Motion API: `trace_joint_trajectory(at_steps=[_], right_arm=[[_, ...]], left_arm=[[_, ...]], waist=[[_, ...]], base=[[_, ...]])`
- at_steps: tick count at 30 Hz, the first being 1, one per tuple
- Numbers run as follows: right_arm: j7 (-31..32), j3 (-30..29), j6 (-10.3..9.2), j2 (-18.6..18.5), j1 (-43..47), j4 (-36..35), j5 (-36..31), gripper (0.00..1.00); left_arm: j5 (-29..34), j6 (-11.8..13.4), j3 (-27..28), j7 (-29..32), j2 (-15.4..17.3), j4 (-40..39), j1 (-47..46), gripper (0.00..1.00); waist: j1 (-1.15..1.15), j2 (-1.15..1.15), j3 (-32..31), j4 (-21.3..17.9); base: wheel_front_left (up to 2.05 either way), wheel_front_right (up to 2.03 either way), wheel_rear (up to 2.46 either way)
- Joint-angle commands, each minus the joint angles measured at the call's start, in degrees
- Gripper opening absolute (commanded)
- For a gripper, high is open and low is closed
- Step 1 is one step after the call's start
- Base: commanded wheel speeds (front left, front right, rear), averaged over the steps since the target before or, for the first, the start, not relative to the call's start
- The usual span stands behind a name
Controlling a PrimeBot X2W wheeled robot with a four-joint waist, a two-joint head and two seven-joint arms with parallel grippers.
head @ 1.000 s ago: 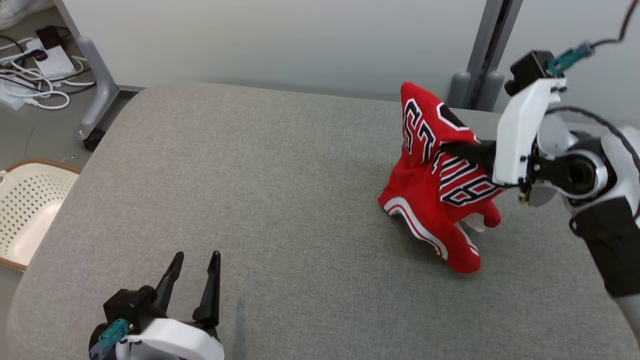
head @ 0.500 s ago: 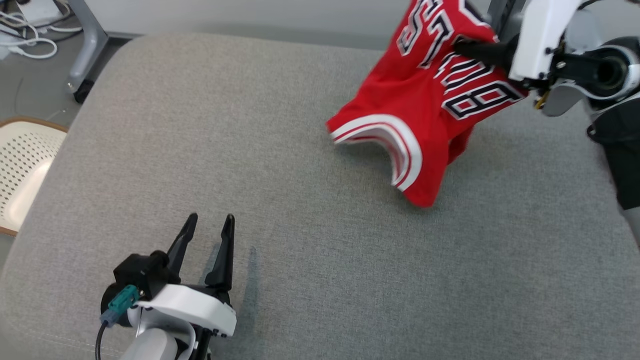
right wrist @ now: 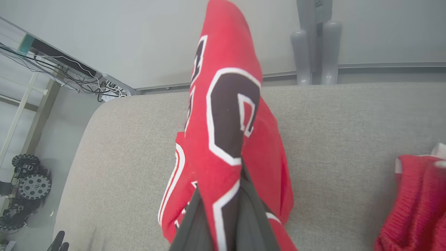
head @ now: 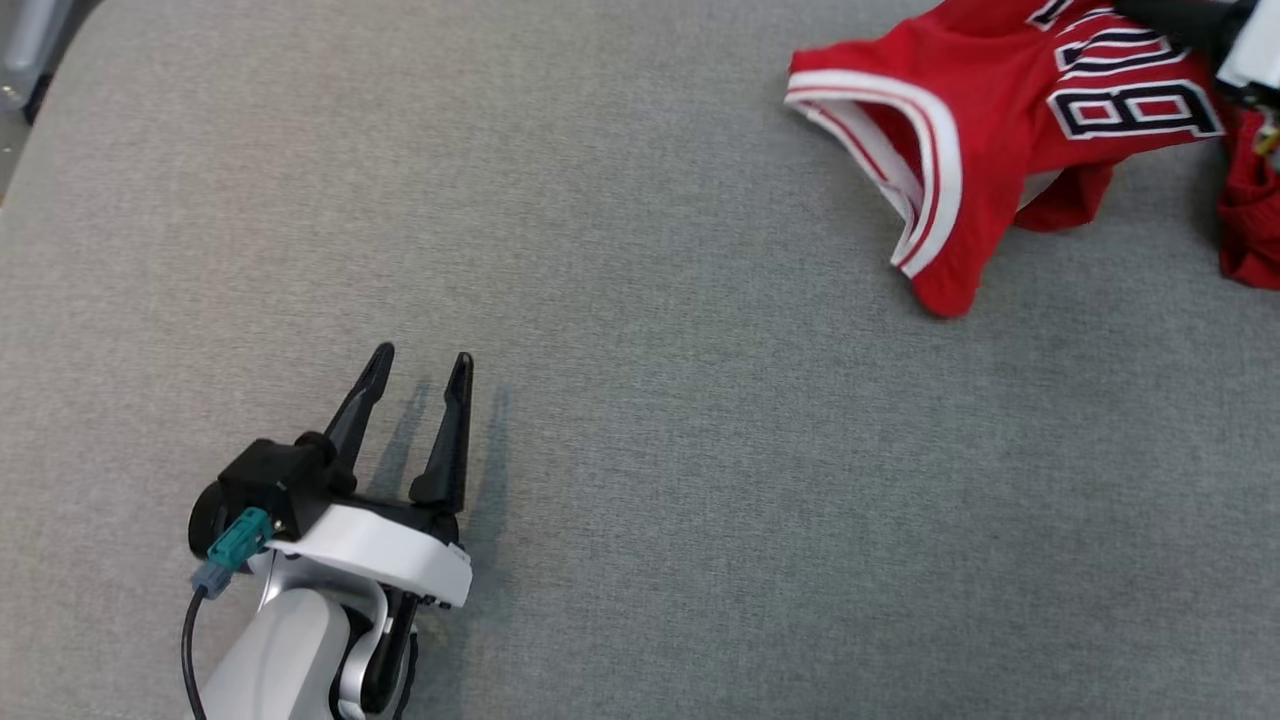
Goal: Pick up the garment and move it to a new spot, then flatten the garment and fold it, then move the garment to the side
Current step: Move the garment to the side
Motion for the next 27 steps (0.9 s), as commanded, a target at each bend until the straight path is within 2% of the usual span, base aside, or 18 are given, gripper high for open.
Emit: trace_joint_trajectory(at_steps=[1, 13, 19, 27], right_arm=[[-0.48, -0.11, 0.02, -1.00, 0.64, -0.30, 0.40, 0.00], [-3.84, 1.20, 0.02, -9.20, 2.73, -4.30, 3.72, 0.00], [-7.21, 3.95, 0.02, -14.16, 3.53, -5.55, 2.32, 0.00], [-9.79, 7.25, 0.03, -16.75, 2.82, -5.14, 0.92, 0.00]], left_arm=[[0.59, -0.18, 0.36, -0.05, 0.01, -0.30, -1.20, 1.00], [1.98, -0.47, 0.69, -0.06, 0.85, -1.70, -2.73, 1.00], [2.23, -0.46, 0.40, 0.08, 1.42, -1.96, -3.57, 1.00], [2.18, 0.03, 0.02, 0.32, 1.75, -2.27, -3.51, 1.00]], waist=[[0.00, 0.00, 0.91, -0.92], [0.00, 0.00, 3.91, -4.15], [0.00, 0.00, 5.52, -4.72], [0.00, 0.00, 6.02, -4.83]], base=[[0.00, 0.00, 0.00], [0.00, 0.00, 0.00], [0.00, 0.00, 0.00], [0.00, 0.00, 0.00]])
